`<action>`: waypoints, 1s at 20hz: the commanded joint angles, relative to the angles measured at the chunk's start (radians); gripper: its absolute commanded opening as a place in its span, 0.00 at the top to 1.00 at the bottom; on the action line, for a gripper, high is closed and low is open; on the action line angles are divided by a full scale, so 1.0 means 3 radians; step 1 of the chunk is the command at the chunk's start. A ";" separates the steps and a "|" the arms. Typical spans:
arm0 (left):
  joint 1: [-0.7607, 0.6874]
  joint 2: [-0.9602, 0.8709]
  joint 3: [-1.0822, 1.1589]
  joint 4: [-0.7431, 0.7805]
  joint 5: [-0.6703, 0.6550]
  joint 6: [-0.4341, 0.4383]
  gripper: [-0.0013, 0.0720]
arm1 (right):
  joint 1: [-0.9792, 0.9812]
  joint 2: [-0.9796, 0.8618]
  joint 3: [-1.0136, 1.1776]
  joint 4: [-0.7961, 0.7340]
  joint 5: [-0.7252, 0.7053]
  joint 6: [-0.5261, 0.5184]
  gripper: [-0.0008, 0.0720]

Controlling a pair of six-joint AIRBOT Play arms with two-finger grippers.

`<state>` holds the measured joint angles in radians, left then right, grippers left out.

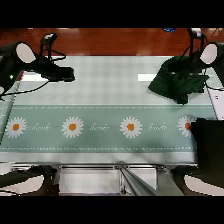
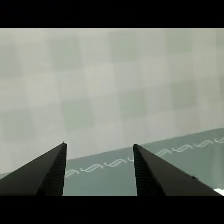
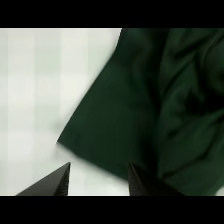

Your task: Fold the shirts.

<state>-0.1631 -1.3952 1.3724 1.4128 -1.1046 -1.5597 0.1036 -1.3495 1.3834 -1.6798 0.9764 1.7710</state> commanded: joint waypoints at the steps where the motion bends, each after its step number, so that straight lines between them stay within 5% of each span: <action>1: 0.0098 -0.0023 0.0001 0.0744 -0.0172 0.0008 0.28 | -0.0102 -0.0018 0.0004 -0.0909 -0.0646 0.0454 0.42; 4: 0.0523 0.0046 -0.0057 0.0585 -0.0426 0.0000 0.28 | -0.0524 -0.0170 0.0004 -0.0896 -0.0551 0.0676 0.42; 9: 0.0904 0.0595 -0.0839 -0.0724 -0.0013 0.0309 0.28 | -0.0949 -0.0807 0.0003 0.0137 -0.0331 0.0408 0.42; 15: 0.0764 0.0703 -0.1357 -0.0782 0.0249 0.0315 0.29 | -0.0955 -0.1311 0.0003 0.0521 -0.0294 0.0416 0.44; 16: 0.0765 0.0684 -0.1394 -0.0782 0.0370 0.0333 0.29 | -0.0955 -0.1314 0.0004 0.0568 -0.0268 0.0409 0.52; 18: 0.0790 0.0615 -0.1401 -0.0772 0.0530 0.0356 0.29 | -0.0965 -0.1294 0.0039 0.0706 -0.0078 0.0258 0.95; 20: 0.0919 0.0613 -0.1291 -0.0772 0.0423 0.0406 0.29 | -0.0983 -0.1204 0.0272 0.0860 0.0224 -0.0052 0.95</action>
<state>0.0841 -1.2060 0.9771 1.1881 -0.9939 -1.4559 -0.1852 -1.7222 1.4120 -1.5009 0.9443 1.8492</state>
